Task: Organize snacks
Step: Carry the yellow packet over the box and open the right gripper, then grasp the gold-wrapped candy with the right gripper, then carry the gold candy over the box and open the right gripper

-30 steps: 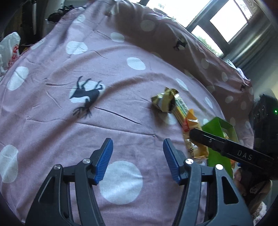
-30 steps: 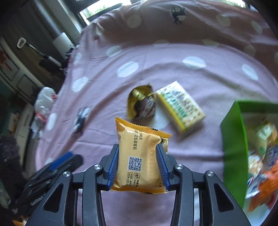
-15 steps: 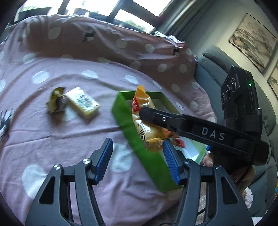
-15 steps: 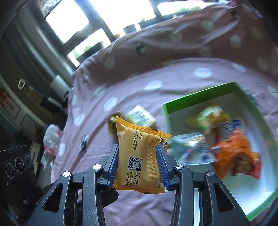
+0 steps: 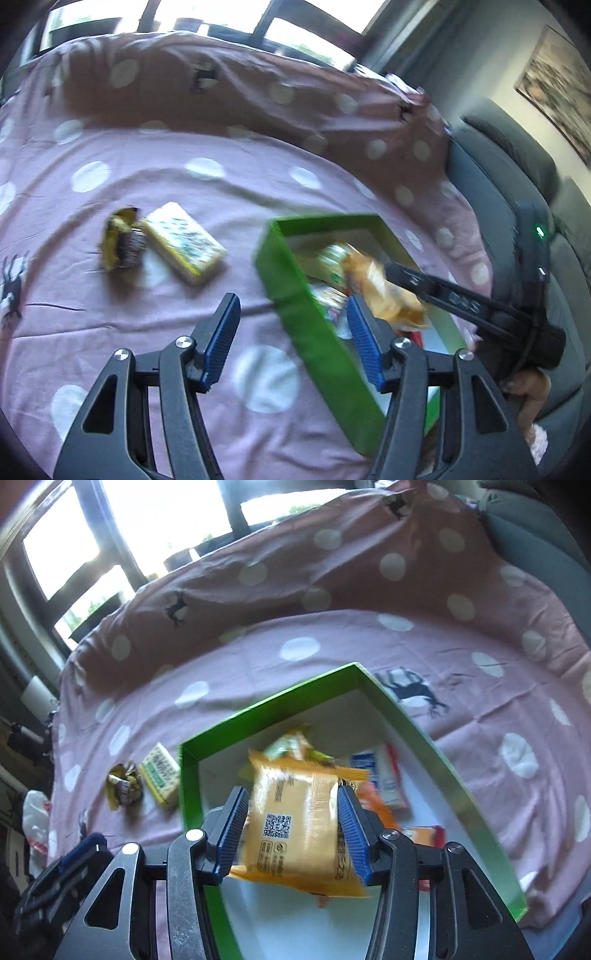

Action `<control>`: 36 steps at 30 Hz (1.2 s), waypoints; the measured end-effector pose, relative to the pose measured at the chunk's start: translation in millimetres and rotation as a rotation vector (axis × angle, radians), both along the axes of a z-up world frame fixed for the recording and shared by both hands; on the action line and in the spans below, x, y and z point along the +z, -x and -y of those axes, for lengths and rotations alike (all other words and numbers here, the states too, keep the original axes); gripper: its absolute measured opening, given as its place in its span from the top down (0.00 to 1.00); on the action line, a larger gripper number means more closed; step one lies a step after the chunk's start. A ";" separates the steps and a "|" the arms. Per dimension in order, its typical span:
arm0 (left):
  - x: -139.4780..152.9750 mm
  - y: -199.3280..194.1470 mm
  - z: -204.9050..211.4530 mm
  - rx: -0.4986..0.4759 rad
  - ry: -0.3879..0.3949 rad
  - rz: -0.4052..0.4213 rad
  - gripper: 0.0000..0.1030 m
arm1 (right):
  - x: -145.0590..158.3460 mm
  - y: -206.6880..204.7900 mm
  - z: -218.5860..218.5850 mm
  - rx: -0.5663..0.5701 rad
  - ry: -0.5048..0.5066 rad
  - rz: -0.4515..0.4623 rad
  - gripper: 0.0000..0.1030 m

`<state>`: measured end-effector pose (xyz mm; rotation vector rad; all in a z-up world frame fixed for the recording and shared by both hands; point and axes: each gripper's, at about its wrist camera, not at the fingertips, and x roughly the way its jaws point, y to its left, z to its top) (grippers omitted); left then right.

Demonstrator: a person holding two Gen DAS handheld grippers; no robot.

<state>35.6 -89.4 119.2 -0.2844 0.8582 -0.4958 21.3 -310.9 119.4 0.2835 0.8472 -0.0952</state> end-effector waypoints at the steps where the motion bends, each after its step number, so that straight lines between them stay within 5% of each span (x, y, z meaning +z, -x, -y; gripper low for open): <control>1: -0.1 -2.7 -10.1 0.032 -0.003 -0.002 0.40 | 2.0 -2.5 -6.7 0.019 -0.003 0.008 0.46; 3: -3.2 -15.7 -34.7 0.105 -0.024 -0.006 0.34 | 8.5 -8.6 -22.8 0.052 -0.004 0.026 0.37; 8: -19.7 -38.6 -83.2 0.234 -0.028 -0.032 0.24 | 17.7 -42.7 -76.4 0.207 -0.089 0.055 0.36; 20: -71.3 -78.8 -105.2 0.276 0.020 -0.161 0.25 | -49.4 -146.5 -191.6 0.435 -0.143 -0.163 0.36; 26: -89.2 -89.0 -110.2 0.274 0.041 -0.204 0.41 | -83.8 -161.4 -205.7 0.467 -0.197 -0.258 0.48; 29: -87.4 -88.0 -107.1 0.238 0.068 -0.204 0.59 | -88.6 -158.4 -205.2 0.478 -0.220 -0.256 0.53; 36: -58.9 -62.9 -94.1 0.221 0.006 -0.129 0.62 | -65.8 -133.8 -191.4 0.459 -0.256 -0.209 0.60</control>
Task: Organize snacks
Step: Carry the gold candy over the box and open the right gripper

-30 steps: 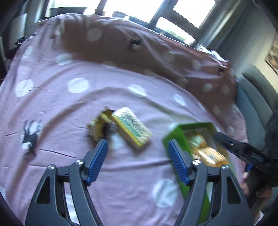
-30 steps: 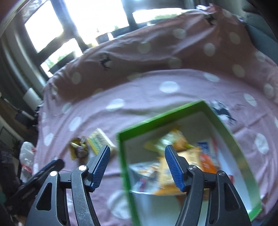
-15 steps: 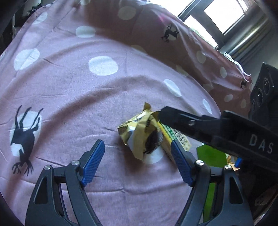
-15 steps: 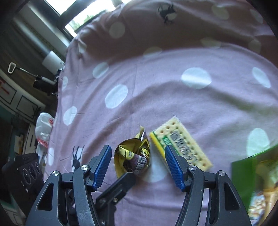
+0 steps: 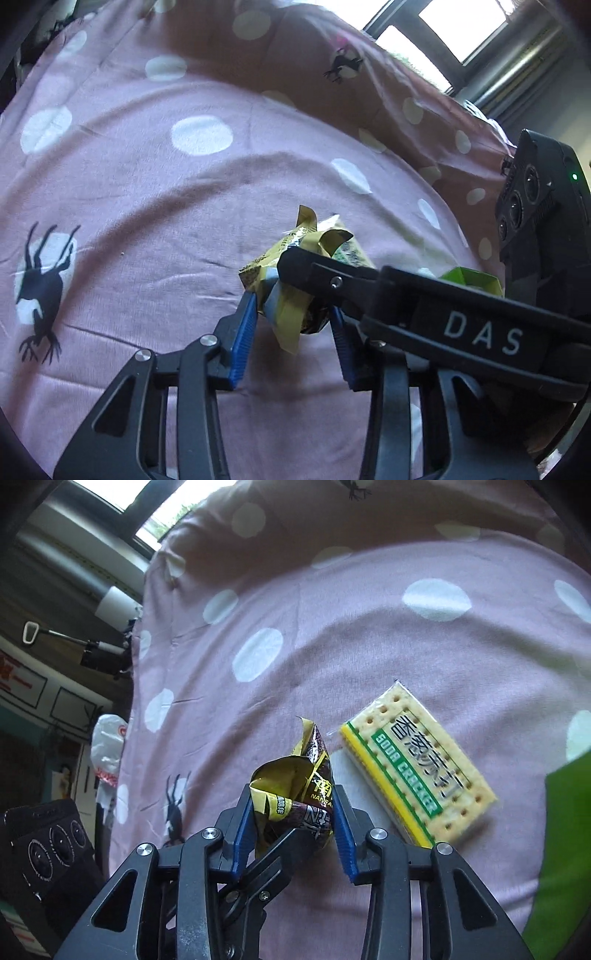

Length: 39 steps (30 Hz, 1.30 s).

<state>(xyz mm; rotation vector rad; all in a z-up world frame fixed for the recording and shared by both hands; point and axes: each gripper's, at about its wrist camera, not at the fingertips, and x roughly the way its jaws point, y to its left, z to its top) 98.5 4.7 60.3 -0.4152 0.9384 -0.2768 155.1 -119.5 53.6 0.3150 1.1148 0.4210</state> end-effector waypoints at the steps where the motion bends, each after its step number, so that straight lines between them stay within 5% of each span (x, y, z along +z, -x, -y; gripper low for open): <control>1: 9.1 7.5 4.9 -0.012 -0.012 0.020 0.62 | 6.6 6.8 3.5 -0.005 -0.009 0.016 0.60; 8: 64.7 68.5 58.2 -0.122 -0.073 0.183 0.62 | 66.5 79.7 56.1 -0.084 -0.060 0.154 0.60; 14: 81.4 94.7 111.1 -0.254 -0.012 0.223 0.62 | 94.6 139.6 117.4 -0.201 -0.029 0.247 0.59; 23: 70.8 100.7 203.4 -0.389 -0.048 0.233 0.62 | 85.7 171.4 207.4 -0.345 -0.067 0.278 0.59; 34: 49.7 84.0 242.0 -0.434 -0.036 0.174 0.59 | 64.1 163.5 247.0 -0.447 -0.040 0.204 0.56; 39: 51.7 87.7 235.9 -0.425 -0.028 0.171 0.41 | 67.7 170.6 252.9 -0.505 0.008 0.224 0.40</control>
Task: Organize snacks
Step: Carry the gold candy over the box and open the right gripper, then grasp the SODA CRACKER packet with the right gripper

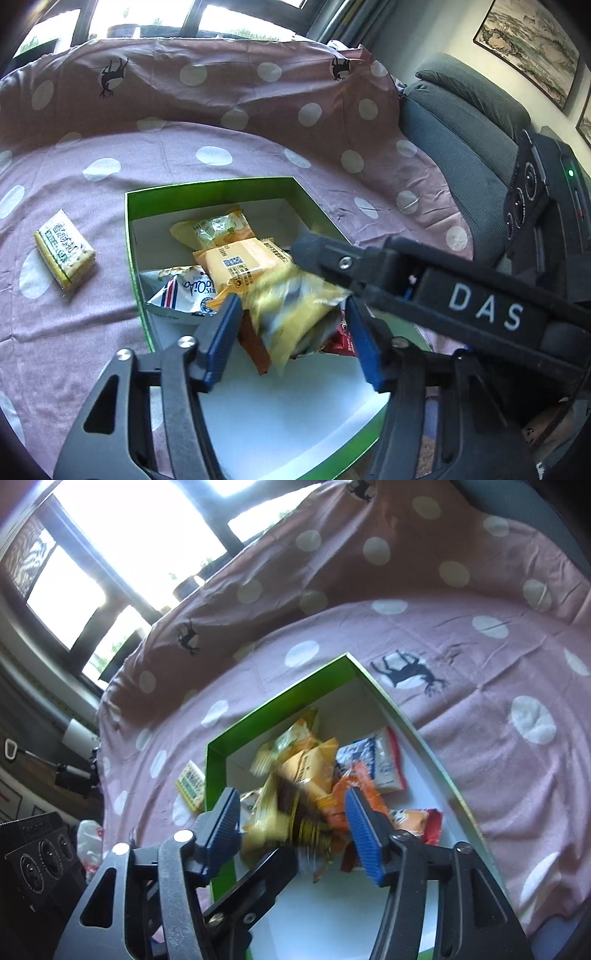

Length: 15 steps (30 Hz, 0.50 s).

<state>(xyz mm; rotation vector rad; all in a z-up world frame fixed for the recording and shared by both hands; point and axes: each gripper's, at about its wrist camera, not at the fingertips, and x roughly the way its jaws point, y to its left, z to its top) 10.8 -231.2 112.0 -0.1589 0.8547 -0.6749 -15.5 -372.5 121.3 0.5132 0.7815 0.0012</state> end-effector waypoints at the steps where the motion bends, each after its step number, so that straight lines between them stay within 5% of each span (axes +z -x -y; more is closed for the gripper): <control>1: 1.4 0.3 -3.1 0.003 0.006 0.002 0.40 | 1.8 0.7 0.5 -0.006 0.008 0.007 0.40; 4: 4.3 2.6 -11.9 0.032 0.021 0.011 0.28 | 6.3 4.7 1.2 0.003 0.009 0.027 0.40; 15: 5.8 -8.0 -57.9 0.158 0.008 -0.002 0.22 | 12.2 3.7 -14.0 0.059 0.034 0.053 0.38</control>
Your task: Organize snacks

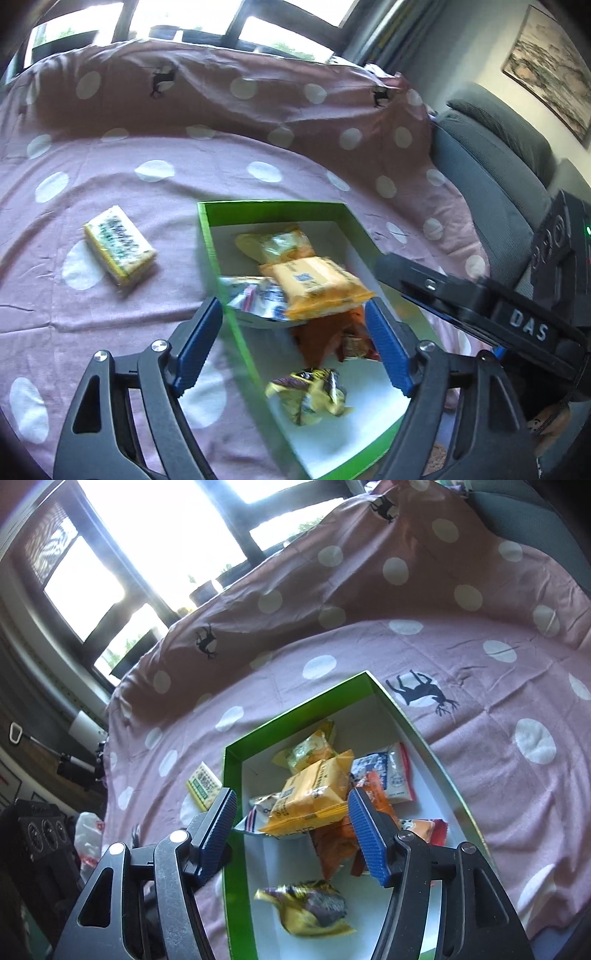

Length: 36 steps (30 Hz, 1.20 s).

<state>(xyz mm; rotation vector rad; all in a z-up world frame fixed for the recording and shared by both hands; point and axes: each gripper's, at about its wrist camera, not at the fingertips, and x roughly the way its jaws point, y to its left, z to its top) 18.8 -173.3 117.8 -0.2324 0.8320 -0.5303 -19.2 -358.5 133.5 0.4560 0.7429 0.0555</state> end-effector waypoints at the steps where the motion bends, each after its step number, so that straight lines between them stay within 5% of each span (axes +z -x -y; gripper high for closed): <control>1: -0.5 -4.0 -9.2 0.027 -0.003 -0.005 0.22 | -0.2 -1.5 -2.9 0.009 0.000 -0.002 0.38; 8: -4.5 -37.7 -83.5 0.223 0.005 -0.048 0.22 | 6.3 -39.5 -51.7 0.171 -0.022 -0.043 0.28; 15: -34.1 -75.5 -138.6 0.377 0.065 -0.158 0.22 | -3.1 -129.9 -138.7 0.365 0.030 -0.174 0.27; 24: -77.9 -115.1 -138.5 0.368 0.073 -0.262 0.34 | -67.7 -226.4 -207.3 0.444 0.151 -0.387 0.33; 31: -86.2 -123.1 -133.2 0.373 0.045 -0.238 0.47 | -103.8 -235.9 -208.9 0.448 0.171 -0.487 0.33; 33: -88.9 -124.6 -133.3 0.361 0.056 -0.247 0.63 | -105.4 -233.4 -209.6 0.464 0.184 -0.472 0.34; 36: -91.4 -124.7 -132.3 0.341 0.087 -0.256 0.68 | -104.1 -230.5 -211.3 0.476 0.189 -0.466 0.44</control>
